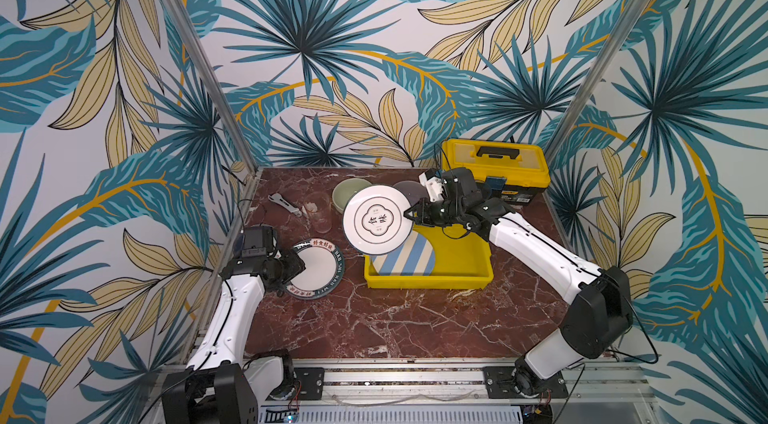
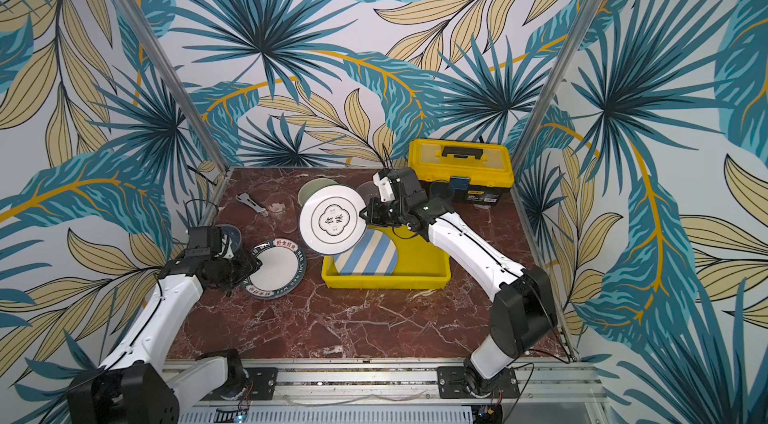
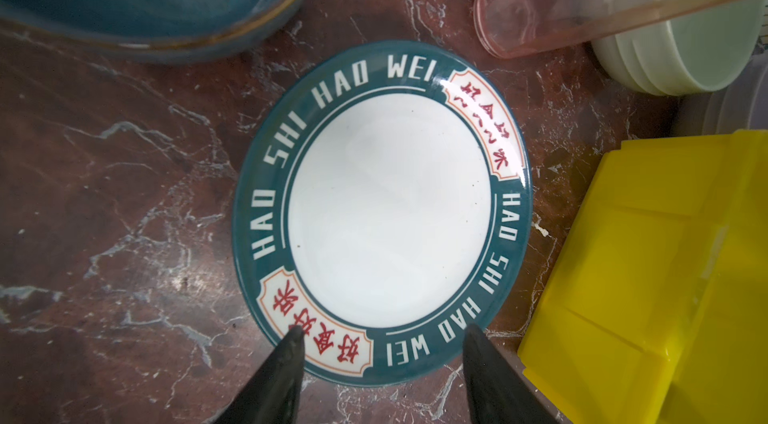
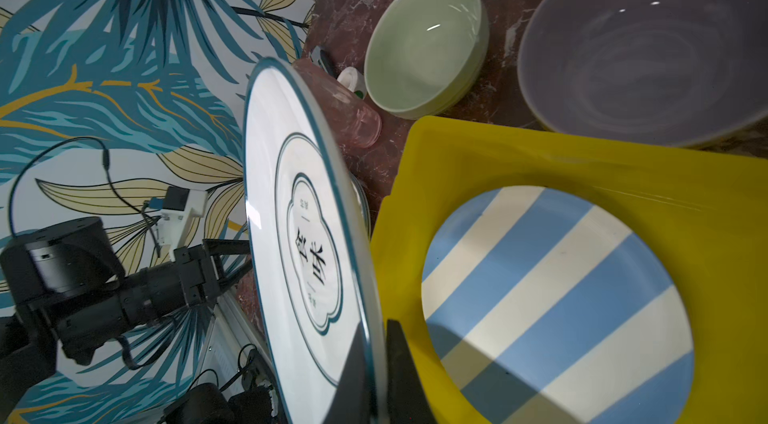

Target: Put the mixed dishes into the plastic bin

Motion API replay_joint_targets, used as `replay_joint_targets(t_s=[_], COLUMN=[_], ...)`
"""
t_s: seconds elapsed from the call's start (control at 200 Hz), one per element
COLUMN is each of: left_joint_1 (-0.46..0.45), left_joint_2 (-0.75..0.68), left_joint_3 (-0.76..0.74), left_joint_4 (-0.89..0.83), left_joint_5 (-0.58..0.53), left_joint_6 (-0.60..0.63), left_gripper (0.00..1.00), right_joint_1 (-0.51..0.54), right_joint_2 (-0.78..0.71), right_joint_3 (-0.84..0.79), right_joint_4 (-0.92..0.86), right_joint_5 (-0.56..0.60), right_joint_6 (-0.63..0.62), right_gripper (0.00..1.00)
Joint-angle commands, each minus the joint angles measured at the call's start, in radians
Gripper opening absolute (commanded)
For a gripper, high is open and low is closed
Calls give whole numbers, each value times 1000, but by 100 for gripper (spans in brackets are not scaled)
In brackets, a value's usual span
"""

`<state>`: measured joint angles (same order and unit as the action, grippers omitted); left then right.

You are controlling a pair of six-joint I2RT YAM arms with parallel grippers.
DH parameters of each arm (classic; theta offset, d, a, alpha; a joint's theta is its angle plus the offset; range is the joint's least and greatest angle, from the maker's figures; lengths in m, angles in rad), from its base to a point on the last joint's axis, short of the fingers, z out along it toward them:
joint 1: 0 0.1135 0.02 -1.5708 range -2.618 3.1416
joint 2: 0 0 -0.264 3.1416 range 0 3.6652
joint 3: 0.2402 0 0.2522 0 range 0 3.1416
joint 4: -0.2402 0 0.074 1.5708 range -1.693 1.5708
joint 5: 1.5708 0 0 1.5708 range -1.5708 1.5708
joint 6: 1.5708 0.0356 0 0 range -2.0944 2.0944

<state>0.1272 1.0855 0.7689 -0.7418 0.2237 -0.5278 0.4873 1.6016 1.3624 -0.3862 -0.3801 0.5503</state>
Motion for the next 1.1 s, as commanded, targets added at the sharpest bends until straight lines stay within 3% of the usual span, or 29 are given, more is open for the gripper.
replay_joint_targets(t_s=[0.0, 0.576, 1.097], left_joint_1=[-52, -338, -492], left_joint_2=[-6, 121, 319], left_joint_3=[44, 185, 273], left_joint_4=[-8, 24, 137], left_joint_5=[-20, -70, -72], left_joint_6=[23, 11, -40], left_gripper=[61, 56, 44], right_joint_1=[-28, -104, -131], right_joint_2=[-31, -30, -99], right_joint_3=[-73, -311, -385], right_joint_4=[61, 214, 211], right_joint_5=[11, 24, 22], right_joint_6=[17, 61, 31], right_gripper=[0, 0, 0])
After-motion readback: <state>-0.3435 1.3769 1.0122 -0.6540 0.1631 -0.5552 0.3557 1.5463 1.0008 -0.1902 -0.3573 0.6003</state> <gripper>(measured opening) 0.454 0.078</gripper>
